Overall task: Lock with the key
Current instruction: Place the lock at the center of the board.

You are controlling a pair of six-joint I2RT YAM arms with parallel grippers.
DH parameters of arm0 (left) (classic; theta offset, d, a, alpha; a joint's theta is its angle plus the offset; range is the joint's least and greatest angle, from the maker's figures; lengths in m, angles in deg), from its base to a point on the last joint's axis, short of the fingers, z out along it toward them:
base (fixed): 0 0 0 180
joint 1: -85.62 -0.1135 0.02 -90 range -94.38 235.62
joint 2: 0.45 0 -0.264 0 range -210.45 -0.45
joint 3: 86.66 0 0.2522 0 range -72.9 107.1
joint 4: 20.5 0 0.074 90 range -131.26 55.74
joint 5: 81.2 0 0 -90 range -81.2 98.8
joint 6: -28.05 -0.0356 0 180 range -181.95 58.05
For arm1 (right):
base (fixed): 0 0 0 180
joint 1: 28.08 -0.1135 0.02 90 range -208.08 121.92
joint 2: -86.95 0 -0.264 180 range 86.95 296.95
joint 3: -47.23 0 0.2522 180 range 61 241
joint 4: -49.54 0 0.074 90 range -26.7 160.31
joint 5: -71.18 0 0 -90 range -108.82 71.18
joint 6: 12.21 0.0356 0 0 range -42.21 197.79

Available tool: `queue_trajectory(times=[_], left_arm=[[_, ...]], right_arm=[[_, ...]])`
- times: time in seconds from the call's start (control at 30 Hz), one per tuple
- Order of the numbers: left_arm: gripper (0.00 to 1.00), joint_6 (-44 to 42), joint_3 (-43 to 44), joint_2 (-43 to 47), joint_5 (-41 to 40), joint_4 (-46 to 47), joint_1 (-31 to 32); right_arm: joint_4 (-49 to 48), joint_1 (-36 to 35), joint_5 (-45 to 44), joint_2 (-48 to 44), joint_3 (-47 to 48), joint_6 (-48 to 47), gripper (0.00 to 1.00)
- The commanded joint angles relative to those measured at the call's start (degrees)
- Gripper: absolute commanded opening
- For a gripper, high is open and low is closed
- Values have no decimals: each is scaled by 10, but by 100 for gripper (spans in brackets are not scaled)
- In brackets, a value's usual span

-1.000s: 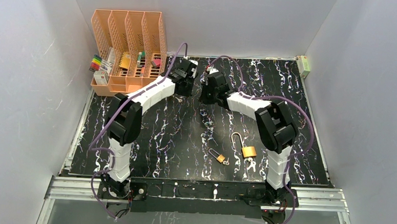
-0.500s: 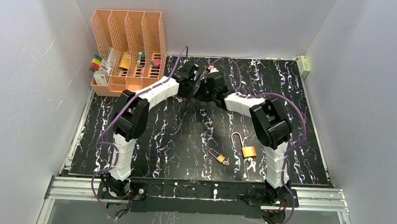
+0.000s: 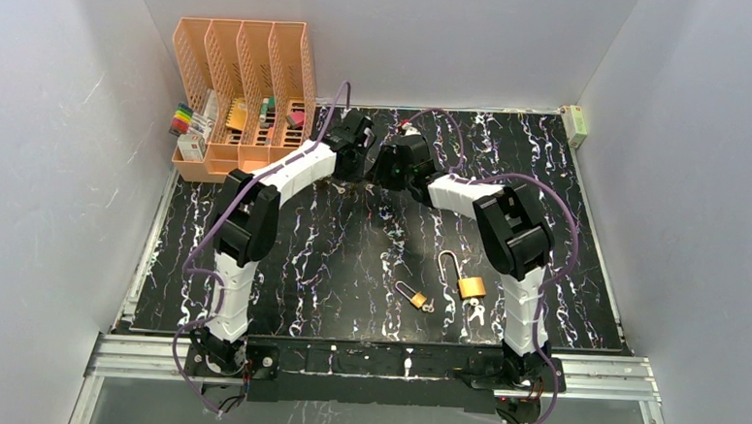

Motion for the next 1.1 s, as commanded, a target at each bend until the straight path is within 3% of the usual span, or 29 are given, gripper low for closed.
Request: queue_trajectory(times=[0.0,0.1,0.3,0.37,0.47,0.57,0.7,0.87,1.07], left_arm=[[44,1,30,4,-17,-14,-2],[60,-1,33,14,-24,-14,-2],[70,-13,44,55,-35,-19,-6],[71,-19,37,80,-28,-20,-12],[74,-34,7,134,-7,-12,-22],[84,-59,-61,197,25,25,-26],[88,-86,-152,282,93,86,-30],[94,-103,-211,354,172,109,-38],[98,-130,-237,413,238,94,-43]], right_arm=[[-15,4,-7,-4,2,1,56],[-8,7,-15,-31,-9,-8,58],[50,8,-66,-175,-100,-79,65],[92,7,-74,-253,-160,-112,74],[137,2,-47,-391,-267,-181,96],[247,-20,-24,-489,-317,-252,99],[396,-80,-81,-515,-310,-270,99],[417,-192,-147,-507,-322,-241,98],[463,-260,-182,-426,-290,-219,95]])
